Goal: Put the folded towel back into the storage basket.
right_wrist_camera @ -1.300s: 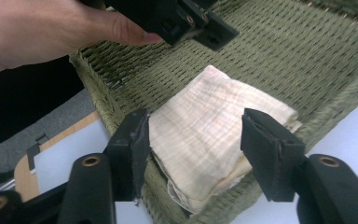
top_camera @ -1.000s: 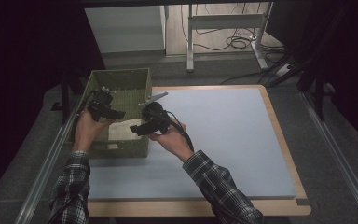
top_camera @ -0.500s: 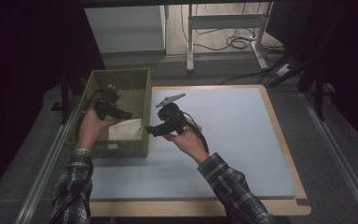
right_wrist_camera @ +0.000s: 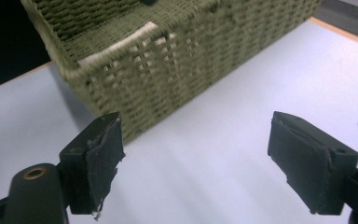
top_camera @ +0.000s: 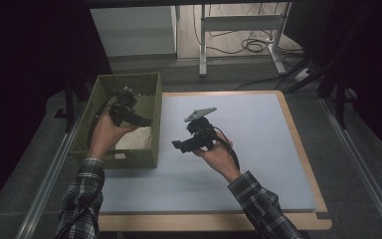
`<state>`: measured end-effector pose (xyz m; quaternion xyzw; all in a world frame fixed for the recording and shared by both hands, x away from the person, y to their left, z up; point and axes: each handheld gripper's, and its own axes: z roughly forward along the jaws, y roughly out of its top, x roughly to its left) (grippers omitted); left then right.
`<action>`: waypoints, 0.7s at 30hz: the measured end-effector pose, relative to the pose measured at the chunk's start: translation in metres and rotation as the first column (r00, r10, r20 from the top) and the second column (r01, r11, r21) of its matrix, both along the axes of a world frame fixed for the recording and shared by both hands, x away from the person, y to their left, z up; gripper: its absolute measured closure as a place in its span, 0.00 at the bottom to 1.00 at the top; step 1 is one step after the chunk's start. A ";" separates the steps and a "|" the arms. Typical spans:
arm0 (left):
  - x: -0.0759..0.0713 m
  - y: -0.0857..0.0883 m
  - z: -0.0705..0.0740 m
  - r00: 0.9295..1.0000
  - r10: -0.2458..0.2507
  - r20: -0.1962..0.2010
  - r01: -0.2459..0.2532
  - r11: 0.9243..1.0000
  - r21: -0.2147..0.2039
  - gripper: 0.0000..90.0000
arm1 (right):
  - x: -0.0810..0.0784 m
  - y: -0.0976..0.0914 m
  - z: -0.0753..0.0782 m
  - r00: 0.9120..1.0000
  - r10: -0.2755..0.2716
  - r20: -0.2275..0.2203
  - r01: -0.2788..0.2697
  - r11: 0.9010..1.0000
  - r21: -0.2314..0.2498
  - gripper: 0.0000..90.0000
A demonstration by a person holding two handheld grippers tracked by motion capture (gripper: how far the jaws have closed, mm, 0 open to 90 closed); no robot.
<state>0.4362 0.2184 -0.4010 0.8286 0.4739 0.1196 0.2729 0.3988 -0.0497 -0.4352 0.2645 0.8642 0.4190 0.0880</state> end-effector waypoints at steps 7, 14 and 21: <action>-0.003 -0.026 0.003 0.999 -0.046 0.003 0.046 0.999 -0.015 0.12 | -0.005 -0.024 -0.010 1.000 -0.002 0.003 0.002 0.999 -0.037 0.17; -0.010 -0.061 0.002 0.995 -0.102 0.018 0.103 0.994 -0.034 0.06 | -0.014 -0.052 -0.019 1.000 -0.007 -0.007 0.006 0.998 -0.060 0.12; -0.024 -0.097 -0.006 0.985 -0.166 0.041 0.167 0.985 -0.047 0.03 | -0.027 -0.084 -0.025 0.999 -0.035 0.019 0.037 0.995 -0.090 0.10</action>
